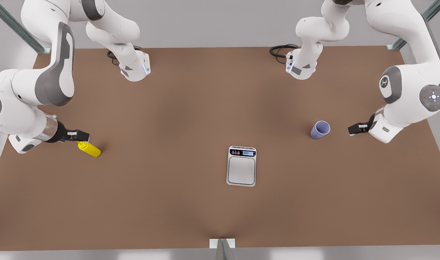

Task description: Move cup to the weight, pick up sauce bottle, pour sauce

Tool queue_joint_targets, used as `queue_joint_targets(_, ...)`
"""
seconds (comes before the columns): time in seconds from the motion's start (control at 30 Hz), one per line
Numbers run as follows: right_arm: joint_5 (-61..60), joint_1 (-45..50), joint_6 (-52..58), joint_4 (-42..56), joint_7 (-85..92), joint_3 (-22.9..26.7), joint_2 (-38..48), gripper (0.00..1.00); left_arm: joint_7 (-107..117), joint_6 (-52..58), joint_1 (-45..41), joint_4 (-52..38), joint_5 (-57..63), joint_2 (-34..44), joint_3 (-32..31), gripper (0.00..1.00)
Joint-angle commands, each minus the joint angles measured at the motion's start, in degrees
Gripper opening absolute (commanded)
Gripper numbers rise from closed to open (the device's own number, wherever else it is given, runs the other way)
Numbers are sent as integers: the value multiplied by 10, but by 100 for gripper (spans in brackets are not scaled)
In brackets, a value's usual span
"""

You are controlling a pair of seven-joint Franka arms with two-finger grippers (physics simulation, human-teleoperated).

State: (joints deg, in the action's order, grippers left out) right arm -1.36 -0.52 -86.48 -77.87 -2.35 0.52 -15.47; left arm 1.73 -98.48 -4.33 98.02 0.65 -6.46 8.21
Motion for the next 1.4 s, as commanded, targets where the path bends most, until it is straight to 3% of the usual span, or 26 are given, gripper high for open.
queue_joint_targets(0.0,0,0,0,0,1,0,0,100,-2,0,0,0,0,0,0,100)
queue_joint_targets(0.1,0,-1,0,0,1,0,-4,100,-3,-35,0,68,0,30,2,100)
queue_joint_targets(0.27,0,-4,0,-2,7,0,-9,100,-3,-224,0,243,0,48,4,100)
queue_joint_targets(0.43,10,-5,1,-3,104,1,-19,100,-2,-238,0,277,-1,37,4,100)
queue_joint_targets(0.53,12,-11,-4,-7,199,1,-29,100,-2,-312,0,342,-1,29,4,100)
queue_joint_targets(0.7,19,-29,-6,-9,302,1,-40,100,5,-315,0,352,-7,16,7,100)
queue_joint_targets(0.93,4,-134,-87,-94,747,-1,-27,100,6,-319,0,374,-13,-4,25,100)
queue_joint_targets(1.0,-58,-185,-116,-161,842,-1,-22,100,6,-324,0,382,-13,-4,27,100)
queue_joint_targets(1.03,-68,-206,-125,-182,885,-1,-25,100,6,-329,0,385,-13,-5,29,98)
queue_joint_targets(1.07,-90,-235,-134,-207,915,-1,-26,100,6,-331,0,386,-13,-7,29,87)
queue_joint_targets(1.17,-132,-304,-154,-221,1086,-1,-61,100,6,-344,0,399,-13,-13,29,68)
queue_joint_targets(1.23,-174,-352,-155,-216,1191,-1,-102,100,6,-348,0,401,-13,-14,29,67)
queue_joint_targets(1.33,-240,-379,-134,-200,1370,-1,-159,100,6,-384,0,413,-13,-32,29,49)
queue_joint_targets(1.37,-248,-380,-116,-185,1401,-1,-178,100,6,-393,0,413,-13,-39,29,48)
